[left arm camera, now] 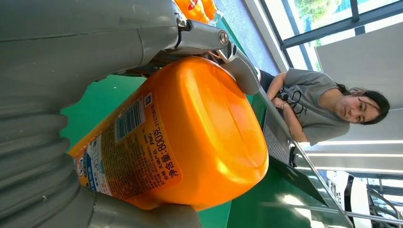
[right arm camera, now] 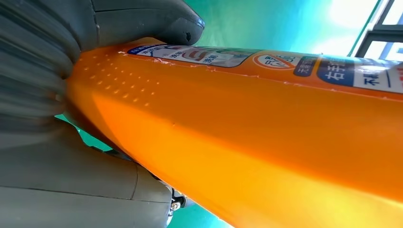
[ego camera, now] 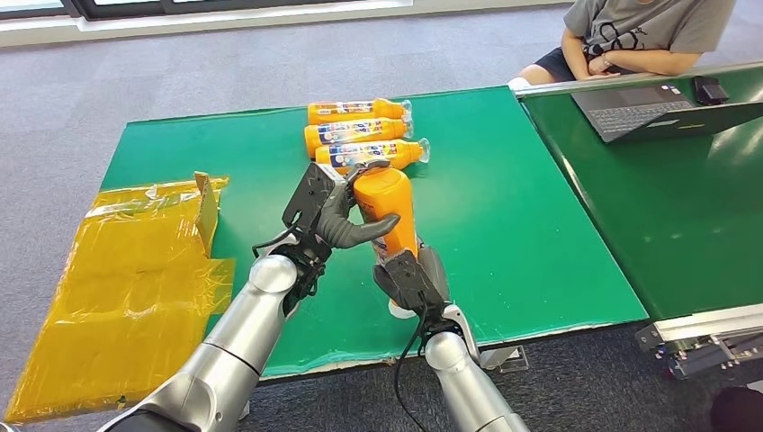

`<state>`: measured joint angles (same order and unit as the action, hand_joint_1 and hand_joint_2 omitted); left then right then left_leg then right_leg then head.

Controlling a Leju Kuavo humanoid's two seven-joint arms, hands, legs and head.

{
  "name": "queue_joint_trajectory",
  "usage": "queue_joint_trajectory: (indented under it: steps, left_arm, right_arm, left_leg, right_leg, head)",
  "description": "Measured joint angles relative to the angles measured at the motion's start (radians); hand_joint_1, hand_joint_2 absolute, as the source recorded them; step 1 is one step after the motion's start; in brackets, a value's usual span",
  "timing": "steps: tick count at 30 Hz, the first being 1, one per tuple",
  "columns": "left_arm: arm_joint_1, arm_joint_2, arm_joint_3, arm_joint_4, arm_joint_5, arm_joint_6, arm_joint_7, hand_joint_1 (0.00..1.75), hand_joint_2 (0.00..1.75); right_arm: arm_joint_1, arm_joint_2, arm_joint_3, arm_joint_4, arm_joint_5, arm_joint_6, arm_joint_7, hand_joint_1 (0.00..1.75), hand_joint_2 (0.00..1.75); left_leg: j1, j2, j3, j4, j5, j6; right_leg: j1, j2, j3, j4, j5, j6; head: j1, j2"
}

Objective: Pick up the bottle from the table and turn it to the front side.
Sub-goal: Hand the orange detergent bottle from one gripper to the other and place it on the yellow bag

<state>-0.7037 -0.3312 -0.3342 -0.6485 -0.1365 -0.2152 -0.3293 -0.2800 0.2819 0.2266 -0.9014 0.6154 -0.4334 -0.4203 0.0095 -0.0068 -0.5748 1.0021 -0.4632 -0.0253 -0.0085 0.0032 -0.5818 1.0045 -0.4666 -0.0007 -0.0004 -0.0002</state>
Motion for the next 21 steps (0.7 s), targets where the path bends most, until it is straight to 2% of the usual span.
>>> queue_joint_trajectory:
  steps: [1,5,10,12,16,21]
  left_arm:
    - [0.000,0.000,0.000,0.000,0.000,0.000,0.000,1.75,1.75]
    - [0.000,0.001,0.000,0.000,-0.017,0.034,-0.002,1.75,1.75]
    - [0.002,0.001,-0.001,-0.008,-0.173,0.288,0.005,1.75,1.75]
    - [0.002,0.006,0.000,-0.017,-0.212,0.350,0.006,1.75,1.75]
    - [0.005,0.012,0.002,-0.033,-0.263,0.397,0.005,1.75,1.75]
    - [0.009,0.013,0.011,-0.049,-0.293,0.405,0.003,1.75,1.75]
  right_arm:
    - [0.000,0.000,0.000,0.000,0.001,0.000,0.000,1.75,1.75]
    - [0.000,0.000,-0.001,0.000,0.000,-0.003,0.003,0.00,1.75]
    - [0.004,0.000,-0.007,-0.002,-0.013,-0.007,0.009,0.00,1.75]
    - [0.007,0.000,-0.013,-0.005,-0.014,-0.003,0.011,0.00,1.75]
    - [0.009,0.000,-0.017,-0.006,-0.014,-0.005,0.007,0.00,1.75]
    - [0.008,0.000,-0.018,-0.006,-0.020,-0.016,0.000,0.00,1.75]
  left_leg:
    - [0.000,0.000,0.000,0.000,0.000,0.000]
    - [0.000,0.000,0.000,0.000,0.000,0.000]
    - [0.000,0.001,0.000,0.000,0.000,0.000]
    - [0.000,0.000,0.000,0.000,0.000,0.000]
    - [0.000,0.000,0.000,0.000,0.000,0.000]
    - [0.000,0.000,0.000,0.000,0.000,0.000]
  right_leg:
    - [0.000,0.000,0.000,0.000,0.000,0.000]
    - [0.000,0.000,0.000,0.000,0.000,0.000]
    - [0.000,0.001,0.000,0.000,0.000,0.000]
    - [0.000,0.000,0.000,0.000,0.000,0.000]
    - [0.000,0.000,0.000,0.000,0.000,0.000]
    - [0.000,0.000,0.000,0.000,0.000,0.000]
  head:
    - [0.000,0.000]
    - [0.000,0.000]
    - [0.000,0.000]
    - [0.000,0.000]
    - [0.000,0.000]
    - [0.000,0.000]
